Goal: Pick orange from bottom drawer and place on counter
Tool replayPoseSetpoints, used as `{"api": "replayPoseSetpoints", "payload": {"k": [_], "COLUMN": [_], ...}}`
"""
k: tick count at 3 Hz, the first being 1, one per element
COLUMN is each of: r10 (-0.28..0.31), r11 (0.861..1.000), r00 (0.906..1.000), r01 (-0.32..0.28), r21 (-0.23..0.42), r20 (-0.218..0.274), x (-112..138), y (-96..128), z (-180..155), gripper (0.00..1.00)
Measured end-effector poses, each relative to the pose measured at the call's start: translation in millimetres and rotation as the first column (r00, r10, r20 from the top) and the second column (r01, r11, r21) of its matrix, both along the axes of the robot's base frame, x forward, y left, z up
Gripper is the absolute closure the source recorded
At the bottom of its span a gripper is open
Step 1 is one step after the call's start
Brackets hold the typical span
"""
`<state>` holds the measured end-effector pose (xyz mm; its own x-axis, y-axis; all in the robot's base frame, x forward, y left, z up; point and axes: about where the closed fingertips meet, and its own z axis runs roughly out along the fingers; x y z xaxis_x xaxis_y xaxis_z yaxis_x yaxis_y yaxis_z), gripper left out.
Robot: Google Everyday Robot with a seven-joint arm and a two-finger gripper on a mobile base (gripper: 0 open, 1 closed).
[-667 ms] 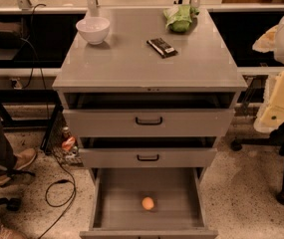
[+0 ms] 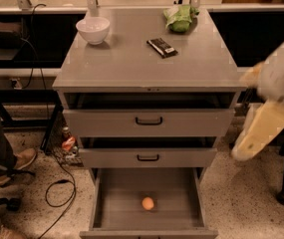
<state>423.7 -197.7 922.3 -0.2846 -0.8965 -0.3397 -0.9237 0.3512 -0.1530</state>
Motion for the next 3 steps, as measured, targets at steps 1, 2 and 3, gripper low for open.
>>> {"api": "replayPoseSetpoints", "payload": {"k": [1,2,3], "r10": [-0.036,-0.055,-0.052], "r11": [0.982,0.973,0.974], "r00": [0.9973,0.9965,0.9967], "r01": [0.047,0.068,0.065], "r21": [0.184,0.222,0.215], "r20": [-0.063,-0.062,-0.062], "x": [-9.1,-8.8,-9.3], "y": [24.6,32.2,31.2], "z": [-66.5,-70.7,-69.5], "gripper": [0.0,0.0,0.0]}}
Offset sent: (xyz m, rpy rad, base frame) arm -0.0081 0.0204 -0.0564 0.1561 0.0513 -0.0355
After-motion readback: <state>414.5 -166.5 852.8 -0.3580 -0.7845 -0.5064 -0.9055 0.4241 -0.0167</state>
